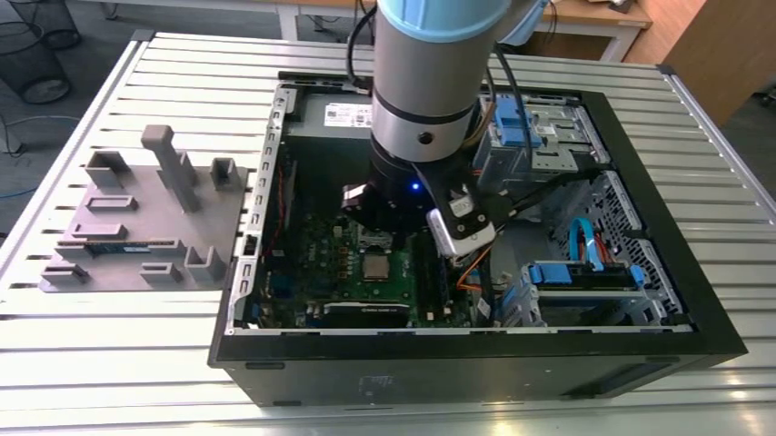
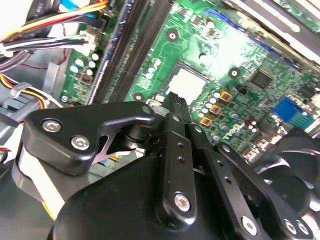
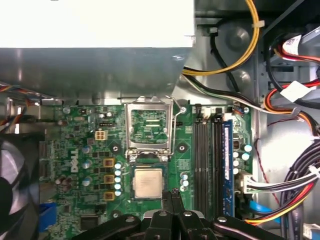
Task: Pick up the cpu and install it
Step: 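Close the cpu cover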
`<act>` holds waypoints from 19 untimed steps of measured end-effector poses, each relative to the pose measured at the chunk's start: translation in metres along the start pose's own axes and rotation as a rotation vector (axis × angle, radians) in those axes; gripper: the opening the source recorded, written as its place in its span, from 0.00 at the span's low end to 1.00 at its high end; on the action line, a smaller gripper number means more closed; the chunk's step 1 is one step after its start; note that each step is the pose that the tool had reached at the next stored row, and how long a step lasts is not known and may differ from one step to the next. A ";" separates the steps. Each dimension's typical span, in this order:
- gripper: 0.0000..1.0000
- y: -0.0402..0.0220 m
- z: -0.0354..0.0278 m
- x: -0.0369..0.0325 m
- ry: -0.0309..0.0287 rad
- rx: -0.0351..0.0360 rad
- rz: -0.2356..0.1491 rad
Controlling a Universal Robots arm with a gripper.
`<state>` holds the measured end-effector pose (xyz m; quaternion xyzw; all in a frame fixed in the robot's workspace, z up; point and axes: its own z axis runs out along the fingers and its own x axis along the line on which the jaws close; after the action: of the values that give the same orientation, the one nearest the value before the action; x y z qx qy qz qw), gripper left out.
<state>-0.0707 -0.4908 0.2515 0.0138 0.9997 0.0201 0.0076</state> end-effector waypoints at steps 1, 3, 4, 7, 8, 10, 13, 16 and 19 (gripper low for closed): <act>0.11 0.0000 0.0002 -0.0008 0.0003 0.0000 -0.006; 0.11 0.0000 0.0005 -0.0015 0.0011 0.0000 -0.024; 0.11 0.0000 0.0007 -0.0016 0.0016 -0.0001 -0.036; 0.11 0.0000 0.0015 -0.0022 0.0031 -0.0008 -0.073; 0.11 0.0000 0.0016 -0.0025 0.0034 -0.0009 -0.081; 0.11 0.0001 0.0017 -0.0029 0.0036 -0.0010 -0.086; 0.11 0.0001 0.0018 -0.0031 0.0037 -0.0011 -0.088; 0.11 0.0001 0.0019 -0.0031 0.0037 -0.0012 -0.089; 0.11 0.0007 0.0023 -0.0034 0.0036 -0.0015 -0.089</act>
<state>-0.0672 -0.4902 0.2492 -0.0306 0.9993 0.0205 0.0067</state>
